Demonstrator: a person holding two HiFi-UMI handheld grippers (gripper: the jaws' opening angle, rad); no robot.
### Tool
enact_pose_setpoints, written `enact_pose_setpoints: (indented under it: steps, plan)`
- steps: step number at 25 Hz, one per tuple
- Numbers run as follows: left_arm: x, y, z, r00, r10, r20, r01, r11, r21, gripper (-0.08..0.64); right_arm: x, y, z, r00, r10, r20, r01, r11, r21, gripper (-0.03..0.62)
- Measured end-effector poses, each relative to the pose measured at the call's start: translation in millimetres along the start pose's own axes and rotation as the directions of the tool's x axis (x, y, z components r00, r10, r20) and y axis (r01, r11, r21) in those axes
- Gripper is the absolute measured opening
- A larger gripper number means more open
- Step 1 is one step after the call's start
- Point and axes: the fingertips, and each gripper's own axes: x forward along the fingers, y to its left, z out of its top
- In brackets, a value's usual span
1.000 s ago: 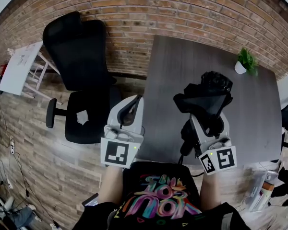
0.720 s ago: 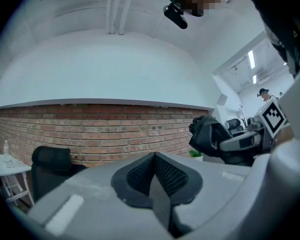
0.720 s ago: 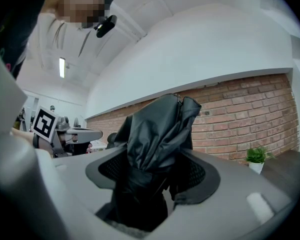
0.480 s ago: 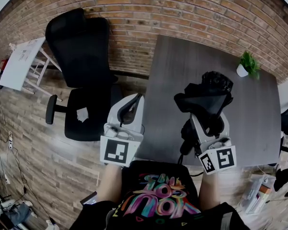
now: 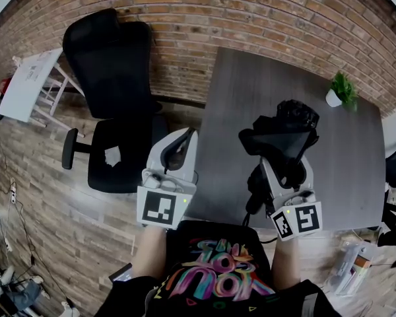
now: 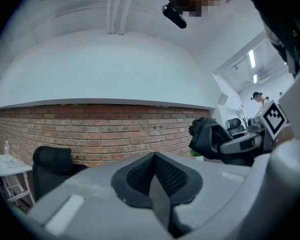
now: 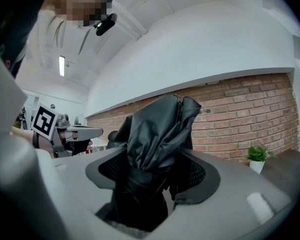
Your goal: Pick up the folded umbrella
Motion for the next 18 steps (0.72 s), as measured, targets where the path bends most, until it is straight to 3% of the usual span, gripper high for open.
enact_pose_setpoints:
  steps: [18]
  plan:
    - [5.8,10.0,-2.0,1.000,0.002,0.001,-0.002,1.000,0.016,0.001,8.2,-3.9,-7.6,1.000,-0.006,-0.020,0.007,1.000,0.021,0.295]
